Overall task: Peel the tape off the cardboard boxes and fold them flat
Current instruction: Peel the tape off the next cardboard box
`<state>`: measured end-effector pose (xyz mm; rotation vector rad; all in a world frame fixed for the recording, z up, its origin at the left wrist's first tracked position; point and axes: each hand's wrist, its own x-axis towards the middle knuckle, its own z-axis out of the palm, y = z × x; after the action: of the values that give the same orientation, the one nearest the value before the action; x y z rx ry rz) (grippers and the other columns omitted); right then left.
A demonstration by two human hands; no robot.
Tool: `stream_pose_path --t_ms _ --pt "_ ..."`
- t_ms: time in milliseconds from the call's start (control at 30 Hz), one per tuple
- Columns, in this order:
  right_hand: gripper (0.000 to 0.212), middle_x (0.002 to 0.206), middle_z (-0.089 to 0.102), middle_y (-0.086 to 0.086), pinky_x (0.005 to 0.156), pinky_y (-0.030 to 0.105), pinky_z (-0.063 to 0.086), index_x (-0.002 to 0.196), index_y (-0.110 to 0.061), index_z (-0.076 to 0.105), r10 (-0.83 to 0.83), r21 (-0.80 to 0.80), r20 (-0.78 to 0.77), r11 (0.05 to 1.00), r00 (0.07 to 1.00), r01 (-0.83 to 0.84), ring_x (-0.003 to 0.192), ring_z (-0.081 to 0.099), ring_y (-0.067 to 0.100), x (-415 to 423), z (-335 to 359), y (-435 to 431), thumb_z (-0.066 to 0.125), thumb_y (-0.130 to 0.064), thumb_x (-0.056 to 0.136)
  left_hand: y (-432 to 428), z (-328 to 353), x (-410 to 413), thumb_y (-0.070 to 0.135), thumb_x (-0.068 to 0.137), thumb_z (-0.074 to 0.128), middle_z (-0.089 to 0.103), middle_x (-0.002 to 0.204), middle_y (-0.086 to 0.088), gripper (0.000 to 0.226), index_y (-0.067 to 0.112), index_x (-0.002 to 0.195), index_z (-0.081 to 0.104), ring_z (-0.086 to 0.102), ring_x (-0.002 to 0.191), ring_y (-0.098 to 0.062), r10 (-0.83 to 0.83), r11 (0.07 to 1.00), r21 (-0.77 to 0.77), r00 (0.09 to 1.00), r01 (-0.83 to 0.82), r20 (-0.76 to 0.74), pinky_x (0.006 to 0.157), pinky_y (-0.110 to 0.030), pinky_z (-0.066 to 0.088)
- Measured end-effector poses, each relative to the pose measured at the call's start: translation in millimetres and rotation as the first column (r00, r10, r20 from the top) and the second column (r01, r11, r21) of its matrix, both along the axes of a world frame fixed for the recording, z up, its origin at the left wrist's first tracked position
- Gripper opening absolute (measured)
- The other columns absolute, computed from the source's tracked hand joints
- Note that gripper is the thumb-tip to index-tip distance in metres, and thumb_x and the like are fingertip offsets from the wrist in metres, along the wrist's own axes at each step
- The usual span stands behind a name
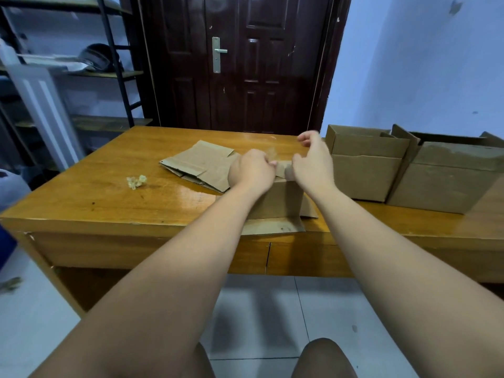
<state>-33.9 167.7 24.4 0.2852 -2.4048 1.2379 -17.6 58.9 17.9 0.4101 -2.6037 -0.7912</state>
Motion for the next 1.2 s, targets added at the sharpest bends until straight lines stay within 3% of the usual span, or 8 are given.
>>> stream_pose_path --t_ms 233,367,533,667,767,933,1033,1200 --pt "0.033 0.134 0.059 0.001 0.102 0.032 0.04 0.124 -0.02 0.064 0.06 0.219 0.151 0.971 0.987 -0.093 0.124 0.052 0.021 -0.1 -17.5 2.1 0.04 -0.018 0.101 0.7 5.9 10.1 0.024 0.101 0.038 0.063 0.111 -0.003 0.026 0.012 0.11 0.059 0.056 0.104 -0.024 -0.01 0.976 0.214 0.995 0.031 -0.098 0.082 -0.035 0.043" --pt "0.037 0.128 0.062 0.003 0.091 0.035 0.051 0.124 -0.027 0.063 0.006 0.288 0.237 0.955 0.972 -0.076 0.113 0.059 0.024 -1.8 -9.1 -7.1 0.046 -0.01 0.097 -10.3 17.1 17.4 0.01 0.095 0.032 0.072 0.1 0.001 0.029 0.009 0.112 0.057 0.057 0.107 -0.019 0.001 0.53 0.831 0.98 0.167 -0.198 0.102 -0.043 0.039" --pt "0.027 0.117 0.065 0.007 0.1 0.046 0.046 0.119 -0.021 0.065 -0.101 0.38 0.214 0.925 0.971 0.013 0.109 0.059 0.027 1.4 -3.6 -19.0 0.052 -0.018 0.095 -31.4 14.8 26.0 0.013 0.1 0.035 0.05 0.073 -0.002 0.019 0.018 0.092 0.051 0.052 0.08 -0.017 0.09 0.289 0.926 0.956 0.244 -0.28 0.104 -0.043 0.043" --pt "0.043 0.12 0.066 0.009 0.116 0.055 0.005 0.107 -0.019 0.068 -0.197 0.549 0.153 0.832 0.968 0.082 0.137 0.037 0.03 8.3 -7.7 -29.0 0.042 -0.049 0.093 -39.3 6.4 24.3 0.001 0.093 0.047 0.046 0.09 -0.005 0.032 0.022 0.114 0.033 0.049 0.077 -0.015 -0.013 0.565 0.785 0.954 0.254 -0.3 0.076 -0.033 0.05" --pt "0.05 0.13 0.061 0.008 0.117 0.057 0.0 0.115 -0.017 0.065 -0.22 0.594 0.161 0.8 0.962 0.084 0.143 0.028 0.03 15.3 -7.0 -38.2 0.038 -0.054 0.095 -35.3 -2.1 23.0 0.004 0.089 0.051 0.034 0.11 -0.006 0.052 0.028 0.13 0.03 0.047 0.096 -0.021 -0.09 0.991 0.077 0.975 0.107 -0.204 0.073 -0.033 0.048" --pt "0.041 0.15 0.041 0.006 0.119 0.05 0.001 0.137 -0.015 0.05 -0.16 0.648 0.171 0.762 0.972 0.012 0.148 0.01 0.026 23.9 -4.3 -48.9 0.039 -0.029 0.1 -47.5 -14.7 23.5 0.067 0.086 0.044 0.039 0.113 -0.011 0.06 0.015 0.115 0.056 0.049 0.103 -0.026 0.096 0.945 -0.311 0.995 -0.1 -0.029 0.08 -0.037 0.051" --pt "0.044 0.15 0.041 0.009 0.117 0.043 0.022 0.141 -0.026 0.045 -0.056 0.574 0.176 0.817 0.983 -0.056 0.143 0.027 0.028 28.2 -3.6 -57.4 0.041 -0.012 0.099 -57.2 -3.6 18.7 0.063 0.082 0.056 0.049 0.108 -0.012 0.049 0.015 0.09 0.063 0.056 0.094 -0.026 0.105 0.966 -0.238 0.994 -0.099 0.012 0.077 -0.037 0.052" --pt "0.048 0.143 0.049 0.012 0.106 0.04 0.039 0.136 -0.032 0.051 -0.04 0.532 0.192 0.844 0.981 -0.07 0.132 0.043 0.029 21.3 -6.8 -59.8 0.036 -0.007 0.098 -70.6 -10.7 19.0 0.019 0.09 0.063 0.055 0.076 -0.01 0.031 0.017 0.062 0.049 0.052 0.068 -0.021 -0.077 0.843 0.526 0.993 0.115 -0.094 0.066 -0.032 0.045"
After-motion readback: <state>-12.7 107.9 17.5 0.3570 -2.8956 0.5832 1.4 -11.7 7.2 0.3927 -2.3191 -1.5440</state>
